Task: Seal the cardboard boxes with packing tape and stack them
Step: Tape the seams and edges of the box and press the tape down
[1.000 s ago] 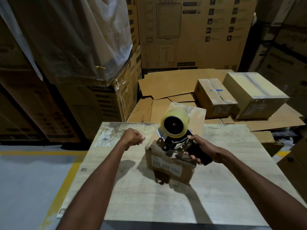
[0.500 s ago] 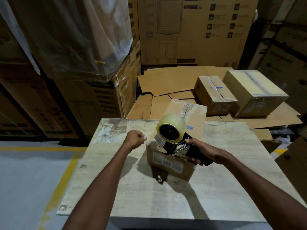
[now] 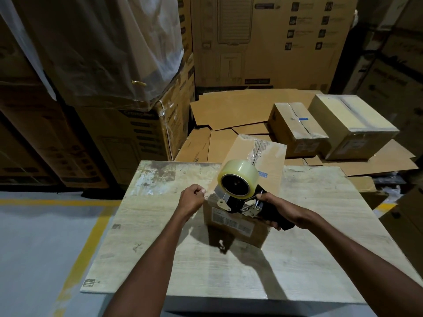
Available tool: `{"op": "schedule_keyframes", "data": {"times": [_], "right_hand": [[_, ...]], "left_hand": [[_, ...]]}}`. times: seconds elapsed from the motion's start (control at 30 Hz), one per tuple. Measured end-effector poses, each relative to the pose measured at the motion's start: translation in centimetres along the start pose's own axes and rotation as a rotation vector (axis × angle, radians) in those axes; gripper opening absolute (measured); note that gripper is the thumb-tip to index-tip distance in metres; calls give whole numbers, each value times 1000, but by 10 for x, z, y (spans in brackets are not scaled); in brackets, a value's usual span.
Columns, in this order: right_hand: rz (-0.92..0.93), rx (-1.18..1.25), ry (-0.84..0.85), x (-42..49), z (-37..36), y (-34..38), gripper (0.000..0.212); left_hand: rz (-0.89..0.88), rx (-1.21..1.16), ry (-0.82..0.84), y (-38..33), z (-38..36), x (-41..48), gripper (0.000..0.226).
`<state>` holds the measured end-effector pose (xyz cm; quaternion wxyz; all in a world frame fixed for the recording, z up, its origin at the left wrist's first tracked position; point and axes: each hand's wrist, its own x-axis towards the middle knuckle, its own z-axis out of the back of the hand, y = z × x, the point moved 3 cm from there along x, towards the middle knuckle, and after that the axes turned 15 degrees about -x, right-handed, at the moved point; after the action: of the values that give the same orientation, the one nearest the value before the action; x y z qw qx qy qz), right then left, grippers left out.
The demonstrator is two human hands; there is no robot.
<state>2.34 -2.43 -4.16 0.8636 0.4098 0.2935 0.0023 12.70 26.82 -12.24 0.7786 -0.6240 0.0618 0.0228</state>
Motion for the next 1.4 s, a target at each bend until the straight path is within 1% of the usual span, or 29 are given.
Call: {"op": "schedule_keyframes", "data": {"times": [0.03, 0.1, 0.2, 0.27, 0.3, 0.33, 0.4, 0.47, 0.53, 0.57, 0.63, 0.7, 0.77, 0.8, 0.87, 0.9, 0.97, 1.07, 1.2, 1.3, 1.4], "right_hand": [[0, -7, -1, 0, -1, 0, 69], [3, -18, 7, 0, -1, -1, 74], [-12, -30, 11, 2, 0, -4, 80], [-11, -22, 9, 3, 1, -5, 83], [-8, -18, 6, 3, 1, -4, 81], [-3, -14, 6, 2, 1, -4, 76], [6, -18, 21, -1, 1, -1, 69], [2, -27, 41, -1, 2, -1, 71], [-6, -42, 53, -1, 3, -2, 81], [-6, -52, 63, 0, 4, -2, 87], [4, -67, 88, 1, 6, -3, 91], [0, -80, 109, 1, 8, -3, 94], [-16, -85, 135, 0, 9, -3, 102], [-21, -81, 152, -1, 8, -3, 101], [-26, -60, 170, -5, 6, 2, 89], [-22, -48, 177, -8, 5, 5, 82], [-6, -36, 187, -11, 4, 8, 77], [-8, -45, 180, -13, 2, 11, 76], [-18, -53, 144, -19, -2, 13, 75], [12, -70, 127, -24, -3, 15, 74], [26, -99, 103, -27, 1, 9, 74]], "left_hand": [[24, -39, -22, 0, -3, -2, 7], [54, -92, -70, -2, -5, -4, 26], [99, -193, -119, 3, 1, -5, 40], [168, -213, -120, 12, 5, -5, 37], [193, -207, -104, 15, 4, -6, 33], [182, -188, -92, 17, 3, -7, 30], [34, -52, -91, 17, 2, -9, 32], [-220, 185, -48, 16, 4, -15, 49], [-503, 462, 67, 15, 4, -25, 66], [-598, 583, 135, 13, 3, -30, 69], [-696, 825, 238, 9, -3, -38, 72], [-679, 1017, 263, 8, -7, -41, 79], [-625, 1086, 245, 10, -7, -43, 84], [-600, 1076, 236, 12, -6, -45, 86], [-554, 1045, 235, 11, -4, -50, 85], [-524, 1050, 245, 8, -4, -52, 85], [-477, 1096, 260, -3, -5, -54, 82], [-434, 1169, 253, -17, -7, -59, 79], [-370, 1147, 226, -18, -13, -64, 77], [-369, 1137, 203, -18, -14, -61, 79], [-377, 1159, 214, -18, -12, -57, 81]]}}
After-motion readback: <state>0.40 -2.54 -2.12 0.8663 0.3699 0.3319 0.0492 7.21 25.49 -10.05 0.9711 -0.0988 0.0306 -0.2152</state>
